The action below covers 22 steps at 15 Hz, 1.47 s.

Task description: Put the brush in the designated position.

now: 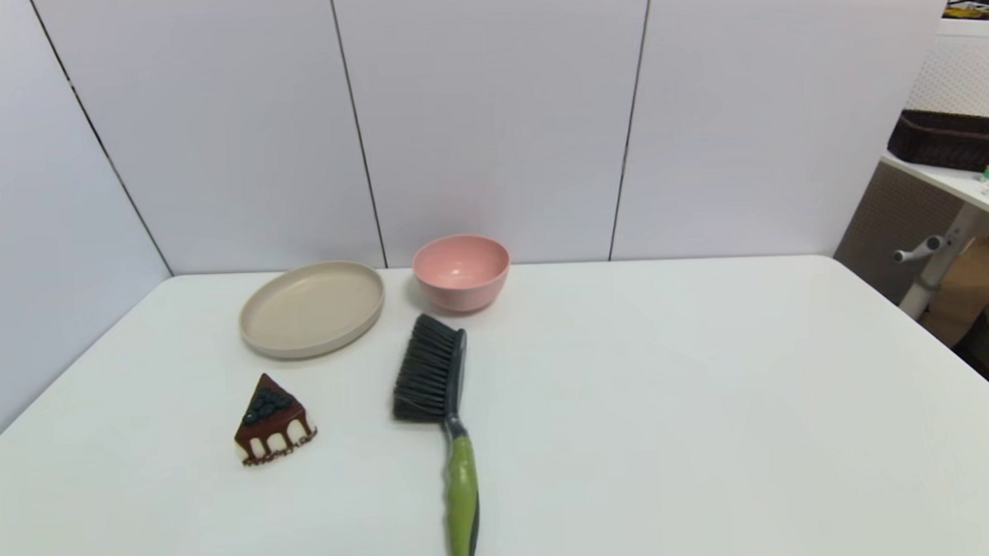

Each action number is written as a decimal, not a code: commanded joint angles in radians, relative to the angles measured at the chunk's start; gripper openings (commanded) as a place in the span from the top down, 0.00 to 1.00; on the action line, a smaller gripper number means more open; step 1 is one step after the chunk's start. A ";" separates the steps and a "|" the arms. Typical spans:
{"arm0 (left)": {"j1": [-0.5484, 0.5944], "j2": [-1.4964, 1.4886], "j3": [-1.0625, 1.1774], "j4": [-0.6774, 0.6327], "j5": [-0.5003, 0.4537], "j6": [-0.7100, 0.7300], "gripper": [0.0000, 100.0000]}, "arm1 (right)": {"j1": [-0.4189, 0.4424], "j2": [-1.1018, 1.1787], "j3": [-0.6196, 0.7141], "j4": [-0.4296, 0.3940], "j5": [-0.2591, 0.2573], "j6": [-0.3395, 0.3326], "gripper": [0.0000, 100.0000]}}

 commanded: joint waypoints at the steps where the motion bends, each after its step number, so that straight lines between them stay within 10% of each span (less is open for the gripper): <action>1: 0.001 0.001 0.000 0.000 0.000 0.000 0.00 | 0.000 0.001 0.002 0.000 0.000 0.000 0.00; 14: -0.001 0.080 -0.028 0.002 0.002 0.000 0.00 | 0.000 0.001 0.002 0.000 0.000 0.000 0.00; 22: -0.108 0.665 -0.634 0.086 -0.012 0.098 0.00 | 0.000 0.001 0.002 0.000 0.000 0.000 0.00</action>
